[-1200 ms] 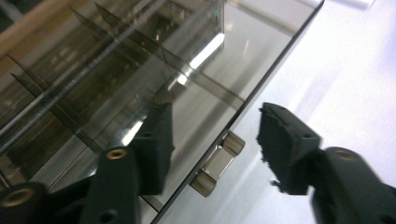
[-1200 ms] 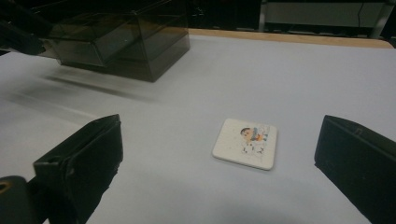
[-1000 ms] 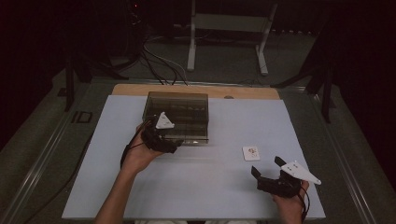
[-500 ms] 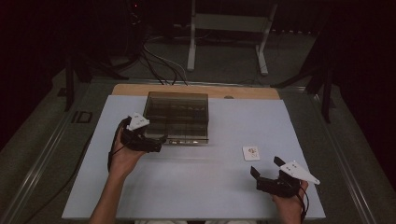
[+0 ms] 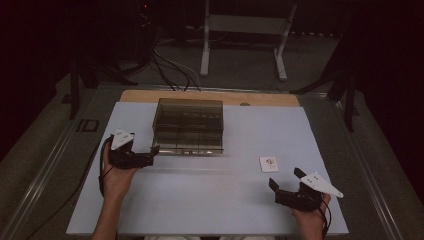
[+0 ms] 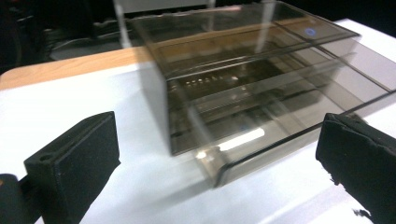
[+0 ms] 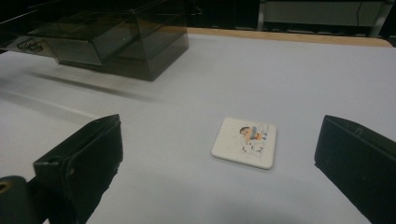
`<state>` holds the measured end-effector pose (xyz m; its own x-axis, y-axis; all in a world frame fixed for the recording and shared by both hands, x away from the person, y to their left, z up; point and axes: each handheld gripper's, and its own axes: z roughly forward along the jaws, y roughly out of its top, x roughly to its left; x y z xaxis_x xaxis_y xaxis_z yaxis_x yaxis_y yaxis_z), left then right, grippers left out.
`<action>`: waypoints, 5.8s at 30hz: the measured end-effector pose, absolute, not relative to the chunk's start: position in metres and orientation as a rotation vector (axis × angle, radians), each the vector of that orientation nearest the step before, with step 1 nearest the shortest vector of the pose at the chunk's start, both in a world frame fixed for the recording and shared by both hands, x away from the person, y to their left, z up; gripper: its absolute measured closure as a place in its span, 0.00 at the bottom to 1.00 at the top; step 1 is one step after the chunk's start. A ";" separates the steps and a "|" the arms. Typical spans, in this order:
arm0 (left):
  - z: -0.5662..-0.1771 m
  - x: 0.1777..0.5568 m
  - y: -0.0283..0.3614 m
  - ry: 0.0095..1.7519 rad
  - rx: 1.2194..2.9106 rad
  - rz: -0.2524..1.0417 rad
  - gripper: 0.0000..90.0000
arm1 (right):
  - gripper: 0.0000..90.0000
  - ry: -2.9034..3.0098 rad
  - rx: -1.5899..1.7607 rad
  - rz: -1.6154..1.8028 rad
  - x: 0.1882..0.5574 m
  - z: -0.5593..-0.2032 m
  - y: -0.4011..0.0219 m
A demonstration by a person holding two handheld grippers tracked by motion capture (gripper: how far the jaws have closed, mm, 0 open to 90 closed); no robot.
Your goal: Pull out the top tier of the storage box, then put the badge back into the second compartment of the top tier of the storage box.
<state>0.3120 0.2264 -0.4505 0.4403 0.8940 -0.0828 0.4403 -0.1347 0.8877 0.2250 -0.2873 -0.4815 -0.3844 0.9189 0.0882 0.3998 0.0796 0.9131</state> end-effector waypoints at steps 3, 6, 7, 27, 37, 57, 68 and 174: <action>-0.456 0.303 0.236 1.166 1.735 0.621 0.01 | 0.02 1.836 1.299 1.282 0.225 -0.481 -0.287; -0.460 0.298 0.243 1.165 1.727 0.633 0.01 | 0.02 1.842 1.295 1.278 0.225 -0.482 -0.286; -0.461 0.297 0.245 1.163 1.727 0.634 0.01 | 0.02 1.843 1.295 1.276 0.225 -0.482 -0.285; -0.476 0.264 0.257 1.149 1.668 0.680 0.01 | 0.02 1.831 1.308 1.276 0.226 -0.482 -0.287; -0.477 0.257 0.257 1.100 1.664 0.713 0.01 | 0.02 1.815 1.318 1.272 0.227 -0.481 -0.291; -0.475 0.251 0.266 1.154 1.647 0.752 0.01 | 0.02 1.873 1.376 1.226 0.266 -0.459 -0.284; -0.475 0.251 0.264 1.152 1.656 0.758 0.01 | 0.02 1.915 1.422 1.182 0.282 -0.455 -0.278; -0.477 0.250 0.266 1.177 1.654 0.767 0.01 | 0.37 2.301 1.721 0.463 0.358 -0.497 -0.250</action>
